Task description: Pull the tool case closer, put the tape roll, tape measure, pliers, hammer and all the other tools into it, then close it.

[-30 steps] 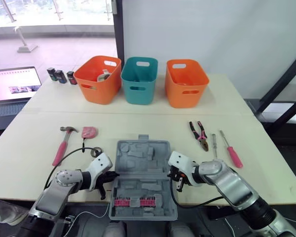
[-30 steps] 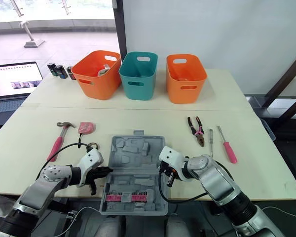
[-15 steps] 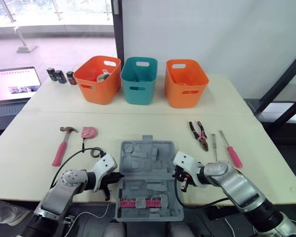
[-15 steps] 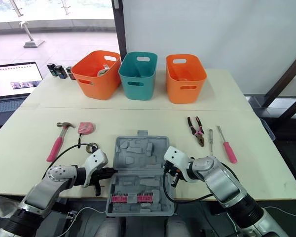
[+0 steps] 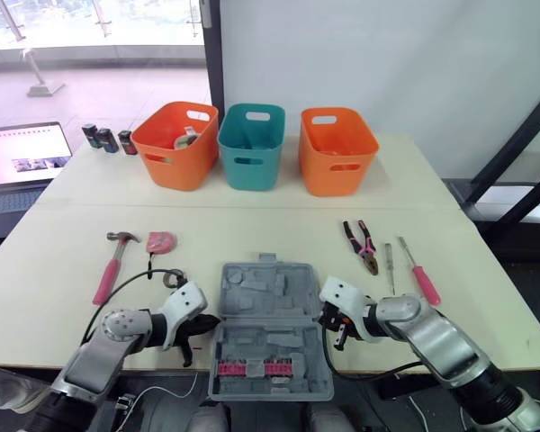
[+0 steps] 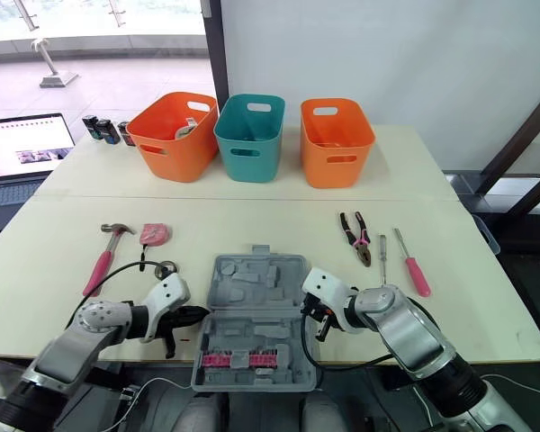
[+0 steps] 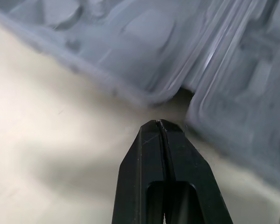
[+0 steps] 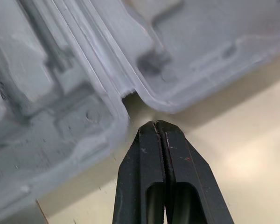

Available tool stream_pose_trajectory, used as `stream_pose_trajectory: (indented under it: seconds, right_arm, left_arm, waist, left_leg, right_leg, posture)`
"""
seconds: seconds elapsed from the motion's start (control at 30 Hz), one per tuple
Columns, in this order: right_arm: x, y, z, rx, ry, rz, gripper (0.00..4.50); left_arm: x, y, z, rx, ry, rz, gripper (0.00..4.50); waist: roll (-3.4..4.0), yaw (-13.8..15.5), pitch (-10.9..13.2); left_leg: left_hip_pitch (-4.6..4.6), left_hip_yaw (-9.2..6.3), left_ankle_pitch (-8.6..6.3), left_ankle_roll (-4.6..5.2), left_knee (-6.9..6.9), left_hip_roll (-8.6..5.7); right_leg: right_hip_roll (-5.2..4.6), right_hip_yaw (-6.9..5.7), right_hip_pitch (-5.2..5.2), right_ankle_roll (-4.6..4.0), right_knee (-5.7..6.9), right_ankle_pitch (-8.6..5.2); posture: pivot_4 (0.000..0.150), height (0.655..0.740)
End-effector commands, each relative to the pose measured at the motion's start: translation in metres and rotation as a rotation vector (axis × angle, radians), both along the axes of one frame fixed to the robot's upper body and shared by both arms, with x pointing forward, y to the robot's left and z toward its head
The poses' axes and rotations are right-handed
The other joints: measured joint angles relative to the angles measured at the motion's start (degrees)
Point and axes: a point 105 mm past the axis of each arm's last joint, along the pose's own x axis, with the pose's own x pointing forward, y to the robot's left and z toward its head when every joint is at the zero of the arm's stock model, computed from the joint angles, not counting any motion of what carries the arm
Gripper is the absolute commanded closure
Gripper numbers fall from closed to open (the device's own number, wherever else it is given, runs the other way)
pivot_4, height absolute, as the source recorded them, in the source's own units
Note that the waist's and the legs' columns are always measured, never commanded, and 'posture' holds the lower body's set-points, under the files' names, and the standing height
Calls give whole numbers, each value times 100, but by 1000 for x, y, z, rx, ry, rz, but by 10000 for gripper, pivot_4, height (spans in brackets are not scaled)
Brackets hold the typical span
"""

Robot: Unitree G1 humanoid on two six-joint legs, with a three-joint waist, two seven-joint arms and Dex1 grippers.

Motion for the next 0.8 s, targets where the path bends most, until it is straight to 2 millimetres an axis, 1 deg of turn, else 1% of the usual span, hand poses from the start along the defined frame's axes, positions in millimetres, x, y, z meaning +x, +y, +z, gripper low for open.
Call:
stream_pose_trajectory:
  seconds: [0.03, 0.13, 0.17, 0.23, 0.3, 0.37, 0.4, 0.43, 0.47, 0.5, 0.53, 0.6, 0.63, 0.67, 0.7, 0.73, 0.77, 0.8]
  right_arm:
    - [2, -21, 4, 6, -14, -64, 44405]
    - [2, -27, 22, 67, -74, -56, 44405]
    - [0, -30, 31, 98, -100, -56, 44405]
    - [-7, -39, 54, 179, -166, -44, 44405]
    - [-18, -57, 74, 233, -214, -66, 44405]
    - [-23, -76, 89, 271, -265, -118, 44405]
    - [-26, -86, 95, 284, -285, -146, 44405]
    - [-32, -103, 100, 279, -306, -182, 42021]
    - [-37, -118, 104, 273, -321, -212, 39187]
    - [-42, -130, 108, 274, -334, -241, 36472]
    - [-46, -140, 112, 291, -340, -271, 32079]
    - [-53, -157, 116, 306, -351, -314, 21733]
    - [-57, -170, 117, 300, -361, -343, 16750]
    - [-60, -178, 117, 293, -368, -361, 11805]
    - [-63, -187, 117, 283, -376, -382, 7549]
    - [-65, -194, 115, 271, -375, -399, 1515]
    - [-66, -199, 112, 260, -372, -408, 0]
    - [-67, -202, 110, 253, -370, -412, 0]
  left_arm:
    - [1, 31, 5, 32, -8, 85, 44785]
    - [-2, 41, 23, -25, -35, 99, 44785]
    - [-4, 46, 31, -45, -50, 101, 44785]
    - [-9, 63, 50, -84, -89, 123, 44785]
    - [-15, 90, 68, -94, -129, 171, 44785]
    - [-24, 116, 75, -83, -121, 235, 44785]
    - [-29, 132, 76, -65, -113, 279, 44785]
    - [-35, 160, 77, -26, -112, 359, 45000]
    - [-42, 182, 79, 6, -118, 427, 42392]
    - [-47, 200, 81, 30, -126, 480, 39511]
    - [-53, 213, 83, 39, -129, 521, 36309]
    - [-60, 233, 87, 38, -149, 592, 26455]
    - [-64, 248, 90, 35, -168, 656, 21381]
    - [-67, 257, 91, 32, -182, 697, 16808]
    - [-71, 269, 91, 39, -199, 748, 12416]
    - [-76, 279, 91, 45, -207, 794, 6235]
    - [-81, 286, 89, 52, -209, 824, 1221]
    - [-83, 291, 88, 56, -210, 841, 498]
  waist:
    - [-3, -3, 3]
    - [-5, 0, 10]
    - [-6, 5, 10]
    - [-3, 23, 14]
    - [-3, 31, 17]
    - [-3, 30, 17]
    - [-2, 27, 18]
    - [-1, 18, 18]
    - [-2, 9, 19]
    - [-5, -10, 21]
    - [-8, -17, 23]
    - [-12, -23, 25]
    - [-12, -21, 25]
    - [-12, -16, 25]
    - [-12, -15, 25]
    - [-10, -15, 24]
    - [-10, -19, 23]
    - [-14, -27, 22]
  left_leg:
    - [0, 0, 0, -1, -1, 1]
    - [-17, 3, -1, -1, -1, 2]
    - [-43, 3, 0, 0, -1, 1]
    - [-105, 2, 3, 4, 3, 1]
    - [-120, 1, 1, 9, -4, 2]
    - [-120, -1, -2, 14, -7, 5]
    - [-116, -1, -3, 16, -8, 7]
    - [-114, 0, -4, 16, -7, 7]
    - [-111, 3, -4, 16, -7, 7]
    - [-108, 5, -5, 15, -6, 7]
    - [-103, 9, -7, 15, -6, 7]
    - [-94, 17, -8, 14, -4, 7]
    - [-89, 21, -13, 6, -1, 7]
    - [-87, 28, -19, -4, 3, 7]
    - [-87, 34, -20, -5, 3, 7]
    - [-87, 42, -20, -5, 3, 7]
    - [-87, 45, -20, -5, 2, 7]
    - [-87, 49, -20, -5, 1, 8]
  right_leg:
    - [0, 0, -2, 0, 0, 0]
    - [-1, 0, -18, 0, 0, 0]
    - [-1, 0, -41, 0, 0, 0]
    - [0, 0, -73, -1, 11, 4]
    - [2, -3, -88, 11, 11, 0]
    - [6, -10, -87, 18, 13, -5]
    - [6, -12, -82, 18, 12, -6]
    - [6, -12, -82, 17, 11, -7]
    - [5, -11, -79, 17, 10, -7]
    - [3, -10, -79, 16, 8, -7]
    - [2, -9, -79, 14, 6, -7]
    - [-4, -5, -94, 10, -2, -6]
    - [-8, -5, -92, 6, -6, -3]
    - [-15, -6, -92, 0, -10, 0]
    - [-25, -10, -93, -1, -13, 1]
    - [-32, -13, -93, -3, -26, 2]
    - [-35, -15, -88, -9, -46, 6]
    - [-37, -16, -86, -31, -63, 19]
  posture:
    - [1500, 7400]
    - [1500, 7400]
    - [1500, 7400]
    - [1500, 7400]
    - [1500, 7400]
    - [1500, 7400]
    - [1500, 7400]
    - [1500, 7400]
    - [1500, 7400]
    - [1500, 7400]
    - [1500, 7400]
    - [1500, 7400]
    - [1500, 7400]
    - [1500, 7400]
    - [1500, 7400]
    - [1500, 7400]
    - [1500, 7400]
    - [1500, 7400]
